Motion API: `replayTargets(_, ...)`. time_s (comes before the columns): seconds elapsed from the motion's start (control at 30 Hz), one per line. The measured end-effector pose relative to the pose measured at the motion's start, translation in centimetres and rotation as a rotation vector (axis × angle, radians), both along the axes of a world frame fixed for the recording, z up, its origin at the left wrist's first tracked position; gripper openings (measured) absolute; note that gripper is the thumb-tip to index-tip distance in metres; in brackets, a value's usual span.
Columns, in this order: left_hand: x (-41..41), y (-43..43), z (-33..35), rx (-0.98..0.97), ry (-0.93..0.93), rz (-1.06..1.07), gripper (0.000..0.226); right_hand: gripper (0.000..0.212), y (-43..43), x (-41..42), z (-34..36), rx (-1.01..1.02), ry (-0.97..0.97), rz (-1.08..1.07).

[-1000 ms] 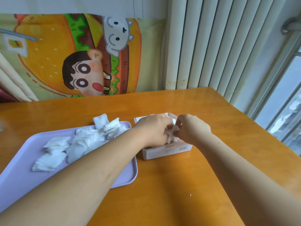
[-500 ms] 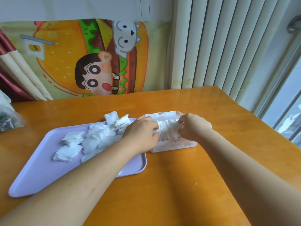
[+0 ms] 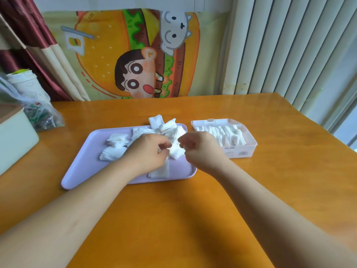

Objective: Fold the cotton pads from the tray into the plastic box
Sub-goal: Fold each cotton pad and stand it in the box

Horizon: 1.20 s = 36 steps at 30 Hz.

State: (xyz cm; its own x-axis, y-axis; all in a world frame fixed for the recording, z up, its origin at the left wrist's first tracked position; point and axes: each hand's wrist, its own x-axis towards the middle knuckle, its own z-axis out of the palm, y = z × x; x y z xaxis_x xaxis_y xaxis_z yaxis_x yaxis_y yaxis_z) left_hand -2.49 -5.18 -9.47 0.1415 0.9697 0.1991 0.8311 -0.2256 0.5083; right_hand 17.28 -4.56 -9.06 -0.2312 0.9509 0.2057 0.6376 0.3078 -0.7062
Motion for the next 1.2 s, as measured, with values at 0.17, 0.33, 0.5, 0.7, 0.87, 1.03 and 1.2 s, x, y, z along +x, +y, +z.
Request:
replayTargets(0.17, -4.0, -3.1, -1.8, -0.196, -0.136, 0.101, 0.004, 0.030, -0.8, -2.0, -4.5, -0.097, 0.033, 0.031)
replayTargets(0.33, -3.1, -3.5, -3.1, -0.233, -0.115, 0.235, 0.031, 0.021, -0.8, -2.5, -5.4, -0.100, 0.022, -0.004)
replayTargets(0.5, -1.3, -3.1, -4.1, -0.227, -0.129, 0.204, 0.028, 0.024, -1.6, -2.0, -6.2, -0.041, 0.042, -0.025)
replayTargets(0.7, -0.5, -3.1, -4.8, -0.206, -0.337, 0.166, 0.021, 0.028, -1.0, -1.9, -6.3, -0.060, 0.032, -0.010)
replayTargets(0.87, -0.1, -3.7, -4.8, -0.140, -0.608, 0.123, 0.028, 0.025, -1.0, -1.7, -6.4, -0.078, 0.129, 0.026)
replayTargets(1.03, -0.8, -4.2, -4.5, -0.153, -0.816, 0.100, 0.050, 0.014, -1.0, -1.1, -6.6, -0.171, 0.456, 0.050)
replayTargets(1.2, -1.2, -4.1, -3.7, -0.272, -0.873, 0.088, 0.021, 0.016, -1.4, -1.0, -6.2, -0.235, 0.663, 0.050)
